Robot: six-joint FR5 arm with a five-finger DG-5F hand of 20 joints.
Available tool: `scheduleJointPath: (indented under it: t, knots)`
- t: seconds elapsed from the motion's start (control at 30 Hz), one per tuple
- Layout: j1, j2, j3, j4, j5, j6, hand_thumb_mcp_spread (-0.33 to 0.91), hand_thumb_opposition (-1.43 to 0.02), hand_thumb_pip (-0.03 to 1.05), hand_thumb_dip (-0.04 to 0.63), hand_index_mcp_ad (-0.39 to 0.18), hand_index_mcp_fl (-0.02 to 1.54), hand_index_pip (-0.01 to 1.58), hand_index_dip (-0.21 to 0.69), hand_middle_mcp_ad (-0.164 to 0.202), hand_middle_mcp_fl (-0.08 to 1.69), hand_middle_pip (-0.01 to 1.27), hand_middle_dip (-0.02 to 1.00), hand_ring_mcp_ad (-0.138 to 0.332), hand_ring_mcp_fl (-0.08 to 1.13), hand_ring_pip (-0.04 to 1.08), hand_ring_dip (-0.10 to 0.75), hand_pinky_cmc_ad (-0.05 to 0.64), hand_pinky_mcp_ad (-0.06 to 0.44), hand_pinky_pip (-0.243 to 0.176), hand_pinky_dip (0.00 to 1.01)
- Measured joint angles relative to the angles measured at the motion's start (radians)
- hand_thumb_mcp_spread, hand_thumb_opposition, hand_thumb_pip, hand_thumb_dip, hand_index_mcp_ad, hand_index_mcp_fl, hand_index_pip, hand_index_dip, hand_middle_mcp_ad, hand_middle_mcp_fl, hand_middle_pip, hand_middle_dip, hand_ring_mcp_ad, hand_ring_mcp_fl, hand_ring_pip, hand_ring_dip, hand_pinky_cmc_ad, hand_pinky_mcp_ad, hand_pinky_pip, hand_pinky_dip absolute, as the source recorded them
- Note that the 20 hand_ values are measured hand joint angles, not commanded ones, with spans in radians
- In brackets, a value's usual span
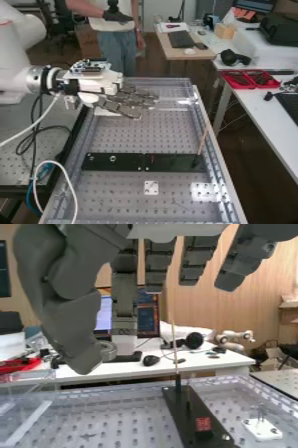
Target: Grab the bearing and place it in the white container
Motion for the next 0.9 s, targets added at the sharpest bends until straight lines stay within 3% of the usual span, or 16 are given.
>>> scheduleJointPath:
  t: [0.6,0.9]
  knots:
    - [0.368,0.080,-0.056,-0.039,0.401,-0.006,0.39,-0.84,0.60,0.250,-0.101,0.34,1.36,0.204,-0.002,0.06,0.10,0.14,0.084,0.02,0.09,0.033,0.314,0.227,-0.063,0.14]
    - [0.551,0.095,-0.071,-0.062,0.544,0.001,0.39,-0.84,0.60,0.250,-0.101,0.34,1.36,0.204,-0.005,0.06,0.10,0.14,0.082,0.02,0.09,0.037,0.312,0.227,-0.063,0.14]
